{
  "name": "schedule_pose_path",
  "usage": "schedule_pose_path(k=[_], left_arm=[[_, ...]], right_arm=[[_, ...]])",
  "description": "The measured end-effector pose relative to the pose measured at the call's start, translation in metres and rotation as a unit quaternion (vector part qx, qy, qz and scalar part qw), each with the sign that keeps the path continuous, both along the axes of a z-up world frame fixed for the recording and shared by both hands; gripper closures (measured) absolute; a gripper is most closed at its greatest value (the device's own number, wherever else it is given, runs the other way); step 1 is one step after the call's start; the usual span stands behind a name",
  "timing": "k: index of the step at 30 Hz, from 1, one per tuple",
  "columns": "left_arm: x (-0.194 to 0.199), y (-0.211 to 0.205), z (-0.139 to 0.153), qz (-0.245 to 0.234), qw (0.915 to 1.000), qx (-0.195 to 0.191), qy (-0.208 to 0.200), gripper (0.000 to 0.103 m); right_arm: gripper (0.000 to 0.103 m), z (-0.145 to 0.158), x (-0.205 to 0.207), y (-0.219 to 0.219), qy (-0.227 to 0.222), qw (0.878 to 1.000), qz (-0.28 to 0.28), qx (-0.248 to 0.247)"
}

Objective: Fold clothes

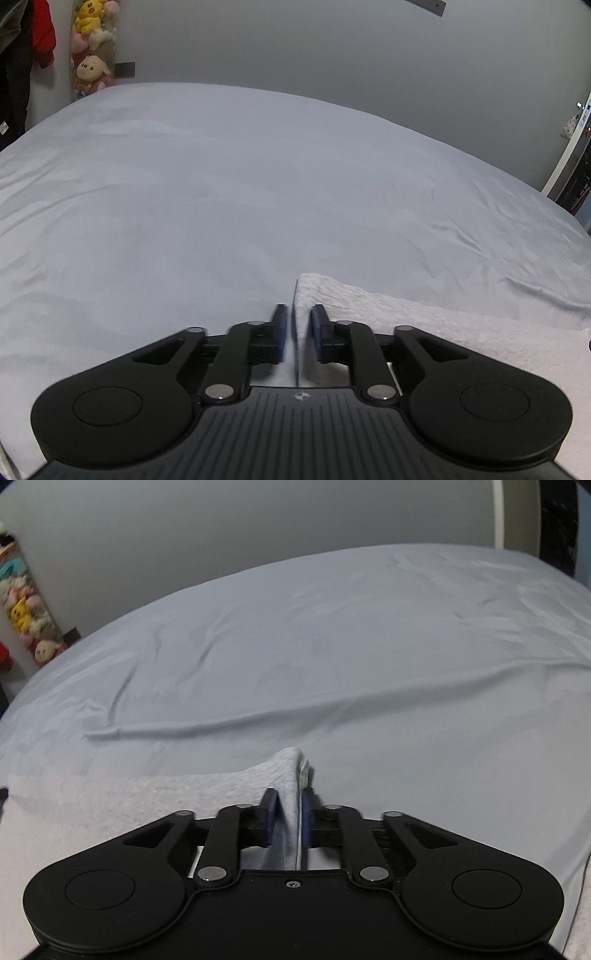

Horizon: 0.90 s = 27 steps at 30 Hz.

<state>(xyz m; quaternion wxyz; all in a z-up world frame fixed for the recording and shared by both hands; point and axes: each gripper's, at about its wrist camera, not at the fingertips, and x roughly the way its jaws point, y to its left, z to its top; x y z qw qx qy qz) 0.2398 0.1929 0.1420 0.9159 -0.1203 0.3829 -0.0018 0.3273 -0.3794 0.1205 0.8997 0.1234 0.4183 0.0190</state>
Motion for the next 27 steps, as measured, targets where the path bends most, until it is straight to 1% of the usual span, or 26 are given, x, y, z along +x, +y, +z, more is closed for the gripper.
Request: schedule_pose_path(k=[1,2,3,4,6,7,9,11,13,14,16,18,19,21,22,25,27], left_arm=[[-0.002,0.003,0.005,0.016,0.9999,0.006,0.000,0.055],[-0.004,0.006,0.010,0.034,0.9993,0.017,-0.002,0.047],[-0.007,0.009,0.014,0.052,0.9982,0.029,-0.003,0.046],[-0.010,0.012,0.019,0.060,0.9976,0.035,-0.004,0.046],[-0.018,0.016,0.028,0.050,0.9982,0.033,-0.005,0.046],[-0.026,0.018,0.036,0.043,0.9983,0.040,-0.006,0.046],[-0.042,0.017,0.051,0.022,0.9975,0.066,-0.010,0.046],[-0.060,0.015,0.068,-0.004,0.9953,0.096,-0.015,0.046],[-0.077,0.012,0.085,-0.031,0.9912,0.127,-0.021,0.046],[-0.088,0.011,0.097,-0.044,0.9880,0.146,-0.027,0.046],[-0.108,0.008,0.119,-0.071,0.9798,0.183,-0.037,0.046],[-0.129,0.004,0.144,-0.099,0.9684,0.224,-0.047,0.046],[-0.138,0.002,0.154,-0.111,0.9622,0.243,-0.050,0.046],[-0.150,-0.003,0.169,-0.131,0.9505,0.278,-0.050,0.045],[-0.160,-0.004,0.177,-0.143,0.9431,0.296,-0.048,0.045],[-0.204,-0.006,0.197,-0.190,0.9148,0.354,-0.041,0.045],[-0.227,-0.011,0.196,-0.217,0.9001,0.376,-0.036,0.045]], right_arm=[[0.065,0.004,-0.001,-0.004,-0.005,1.000,-0.014,0.002],[0.064,0.008,-0.003,-0.009,-0.009,1.000,-0.029,0.007],[0.063,0.010,-0.004,-0.011,-0.012,0.999,-0.041,0.012],[0.062,0.014,-0.006,-0.017,-0.011,0.998,-0.064,0.014],[0.061,0.023,-0.013,-0.029,-0.009,0.995,-0.097,0.019],[0.061,0.028,-0.016,-0.033,-0.008,0.994,-0.104,0.022],[0.061,0.045,-0.027,-0.034,-0.009,0.996,-0.083,0.011],[0.061,0.054,-0.034,-0.034,-0.009,0.998,-0.066,0.002],[0.061,0.079,-0.050,-0.029,-0.005,1.000,-0.022,-0.017],[0.061,0.084,-0.053,-0.027,-0.004,1.000,-0.012,-0.022],[0.061,0.102,-0.065,-0.020,0.000,0.998,0.028,-0.053],[0.061,0.122,-0.078,-0.005,0.003,0.992,0.080,-0.098],[0.061,0.134,-0.090,0.004,0.004,0.985,0.114,-0.129],[0.061,0.150,-0.109,0.014,0.006,0.971,0.160,-0.175],[0.061,0.159,-0.124,0.020,0.010,0.961,0.188,-0.203],[0.061,0.180,-0.170,0.030,0.022,0.932,0.253,-0.259],[0.061,0.184,-0.188,0.031,0.029,0.921,0.274,-0.276]])
